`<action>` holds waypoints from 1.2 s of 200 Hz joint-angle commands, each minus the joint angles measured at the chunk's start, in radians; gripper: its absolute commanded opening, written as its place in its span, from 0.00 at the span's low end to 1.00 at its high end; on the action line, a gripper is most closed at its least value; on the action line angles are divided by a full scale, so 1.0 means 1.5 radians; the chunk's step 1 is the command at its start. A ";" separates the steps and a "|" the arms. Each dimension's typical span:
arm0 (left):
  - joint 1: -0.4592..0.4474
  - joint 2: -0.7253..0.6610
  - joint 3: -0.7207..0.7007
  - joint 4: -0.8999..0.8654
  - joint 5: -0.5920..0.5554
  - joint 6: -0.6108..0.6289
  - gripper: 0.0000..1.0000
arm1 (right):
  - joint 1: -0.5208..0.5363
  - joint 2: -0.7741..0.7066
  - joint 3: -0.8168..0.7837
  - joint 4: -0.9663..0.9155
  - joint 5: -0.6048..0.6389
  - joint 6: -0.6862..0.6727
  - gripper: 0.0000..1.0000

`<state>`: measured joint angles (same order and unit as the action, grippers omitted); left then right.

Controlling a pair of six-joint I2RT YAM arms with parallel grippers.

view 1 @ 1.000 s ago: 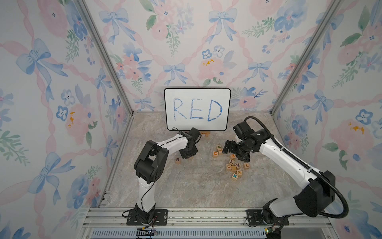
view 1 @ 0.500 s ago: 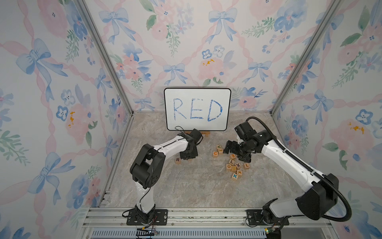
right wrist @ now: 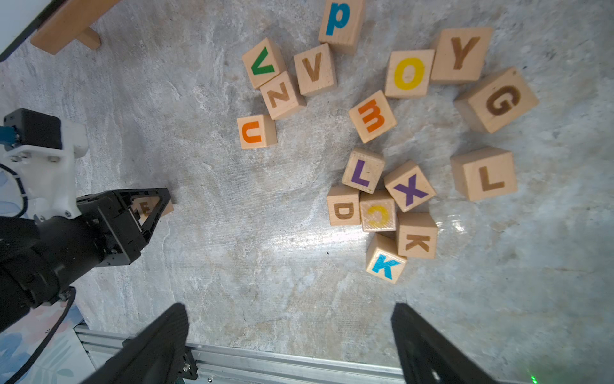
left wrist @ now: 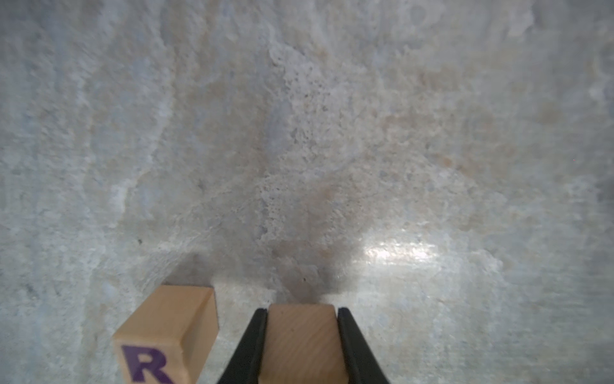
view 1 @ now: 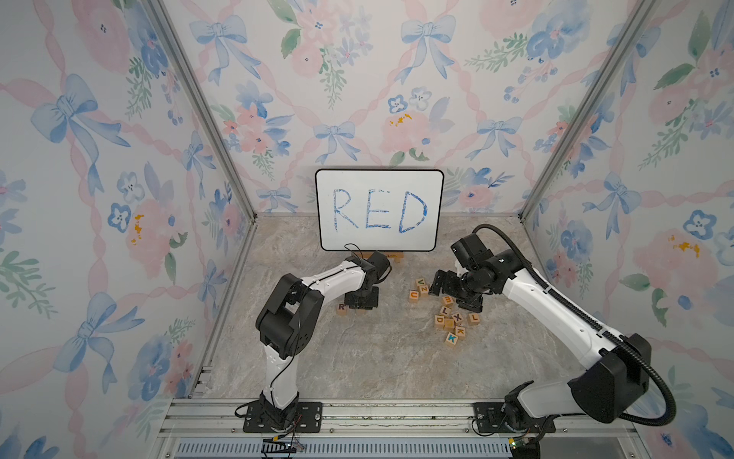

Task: Assemble the uppercase word "red" with letter blocks
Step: Place the letter block at the center of the board.

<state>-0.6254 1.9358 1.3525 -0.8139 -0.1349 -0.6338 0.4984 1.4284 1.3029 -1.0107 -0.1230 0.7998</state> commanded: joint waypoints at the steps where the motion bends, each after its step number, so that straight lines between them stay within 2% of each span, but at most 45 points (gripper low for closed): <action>1: -0.005 0.018 0.011 -0.019 -0.010 0.017 0.23 | -0.001 -0.003 0.006 -0.018 0.001 -0.001 0.97; 50: -0.007 0.034 0.012 -0.017 0.007 0.012 0.28 | -0.001 -0.003 0.003 -0.022 0.002 -0.004 0.97; 68: -0.007 0.030 0.008 -0.017 0.005 0.012 0.41 | -0.001 -0.007 -0.001 -0.021 0.002 -0.004 0.97; 90: -0.007 0.023 0.004 -0.017 -0.003 0.013 0.51 | -0.001 -0.012 -0.009 -0.018 0.001 -0.002 0.97; 127: -0.007 0.006 -0.006 -0.017 -0.010 0.007 0.52 | -0.001 -0.015 -0.015 -0.014 0.001 0.002 0.97; 154: -0.006 -0.010 -0.004 -0.019 -0.023 0.007 0.60 | 0.001 -0.018 -0.016 -0.013 0.000 0.002 0.97; 182: -0.007 -0.026 -0.001 -0.020 -0.038 0.003 0.62 | 0.002 -0.020 -0.018 -0.014 0.002 0.004 0.97; 240: -0.002 -0.067 0.044 -0.027 -0.072 -0.001 0.67 | 0.017 -0.010 -0.010 -0.022 0.015 0.002 0.97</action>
<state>-0.6308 1.8885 1.3750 -0.8268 -0.2035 -0.6281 0.5087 1.4185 1.2915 -1.0142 -0.1223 0.8001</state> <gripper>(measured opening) 0.649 0.972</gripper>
